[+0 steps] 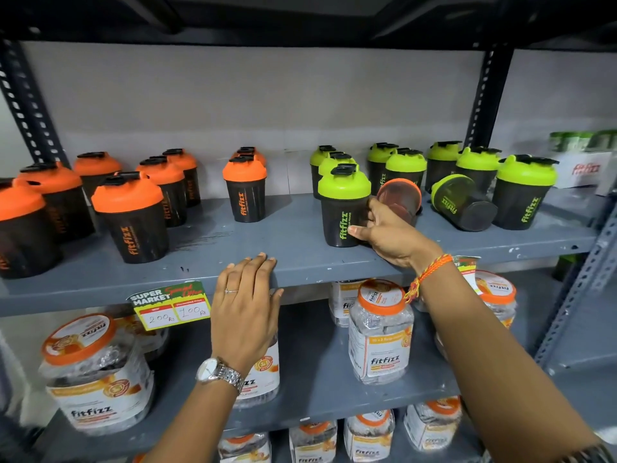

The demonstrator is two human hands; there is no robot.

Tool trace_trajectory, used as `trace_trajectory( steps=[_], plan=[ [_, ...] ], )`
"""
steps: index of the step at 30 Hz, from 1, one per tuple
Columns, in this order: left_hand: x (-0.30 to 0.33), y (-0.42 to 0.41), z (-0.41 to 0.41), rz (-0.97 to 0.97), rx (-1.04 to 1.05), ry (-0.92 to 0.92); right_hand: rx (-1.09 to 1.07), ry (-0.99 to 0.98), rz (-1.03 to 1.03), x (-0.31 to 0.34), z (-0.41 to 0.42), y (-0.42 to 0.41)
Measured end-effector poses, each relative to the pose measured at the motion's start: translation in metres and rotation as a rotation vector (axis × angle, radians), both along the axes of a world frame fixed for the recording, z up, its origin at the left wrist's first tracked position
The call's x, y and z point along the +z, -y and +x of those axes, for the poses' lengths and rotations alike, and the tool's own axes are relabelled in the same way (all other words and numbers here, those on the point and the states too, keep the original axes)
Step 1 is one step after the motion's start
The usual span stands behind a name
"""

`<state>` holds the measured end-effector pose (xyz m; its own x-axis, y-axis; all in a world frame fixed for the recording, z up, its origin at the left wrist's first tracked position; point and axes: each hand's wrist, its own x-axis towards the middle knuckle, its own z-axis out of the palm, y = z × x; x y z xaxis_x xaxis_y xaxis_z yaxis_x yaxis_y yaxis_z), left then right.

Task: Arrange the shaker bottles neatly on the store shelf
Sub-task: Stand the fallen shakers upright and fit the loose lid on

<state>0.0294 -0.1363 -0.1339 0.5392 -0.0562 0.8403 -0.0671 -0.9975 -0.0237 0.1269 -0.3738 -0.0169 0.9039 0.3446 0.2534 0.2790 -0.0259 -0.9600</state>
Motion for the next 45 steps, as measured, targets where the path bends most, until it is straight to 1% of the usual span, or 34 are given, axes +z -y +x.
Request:
trace_trajectory(
  steps=[8,14,16,17,19,21,22,23,25,26,29,32,34,36,38,42,45],
  plan=[
    [-0.001,0.001,0.001,-0.003,-0.010,0.019,-0.021,0.019,-0.041,-0.002,0.001,0.002],
    [0.001,0.002,-0.001,0.000,-0.002,0.001,-0.080,0.097,-0.173,0.000,-0.014,0.012],
    [0.001,0.002,-0.001,0.005,0.003,-0.005,-0.184,0.127,-0.191,0.004,-0.020,0.020],
    [0.002,0.002,-0.002,0.004,0.006,-0.010,-0.270,0.166,-0.173,0.006,-0.023,0.024],
    [0.002,0.003,-0.002,0.001,0.009,-0.017,-0.501,0.298,-0.118,0.012,-0.027,0.032],
    [0.003,0.004,-0.002,-0.002,0.006,-0.020,-0.783,0.402,-0.169,0.020,-0.026,0.042],
    [0.003,0.003,-0.002,-0.001,0.005,-0.022,-0.902,0.400,-0.252,0.023,-0.023,0.047],
    [0.002,0.003,-0.003,-0.001,0.005,-0.023,-0.975,0.347,-0.364,0.025,-0.017,0.050],
    [0.002,0.003,-0.005,-0.003,0.007,-0.028,-0.963,0.158,-0.564,0.026,-0.004,0.053],
    [0.003,0.003,-0.006,-0.005,0.008,-0.032,-0.928,0.090,-0.616,0.025,0.002,0.052],
    [0.005,0.004,-0.007,-0.008,0.004,-0.049,-0.866,0.036,-0.664,0.020,0.018,0.048],
    [0.006,0.004,-0.009,-0.009,0.002,-0.065,-0.848,0.001,-0.653,0.019,0.022,0.047],
    [0.007,0.004,-0.011,-0.008,0.000,-0.079,-0.850,-0.003,-0.628,0.020,0.021,0.046],
    [0.007,0.003,-0.011,-0.009,-0.006,-0.091,-0.841,-0.012,-0.532,0.022,0.017,0.046],
    [0.007,0.003,-0.012,-0.011,-0.010,-0.097,-0.803,-0.061,-0.363,0.023,0.012,0.048],
    [0.008,0.003,-0.013,-0.023,-0.015,-0.105,-0.692,-0.237,0.003,0.024,0.010,0.055],
    [0.009,0.003,-0.015,-0.024,-0.022,-0.118,-0.571,-0.322,0.216,0.027,0.002,0.062]
  ],
)
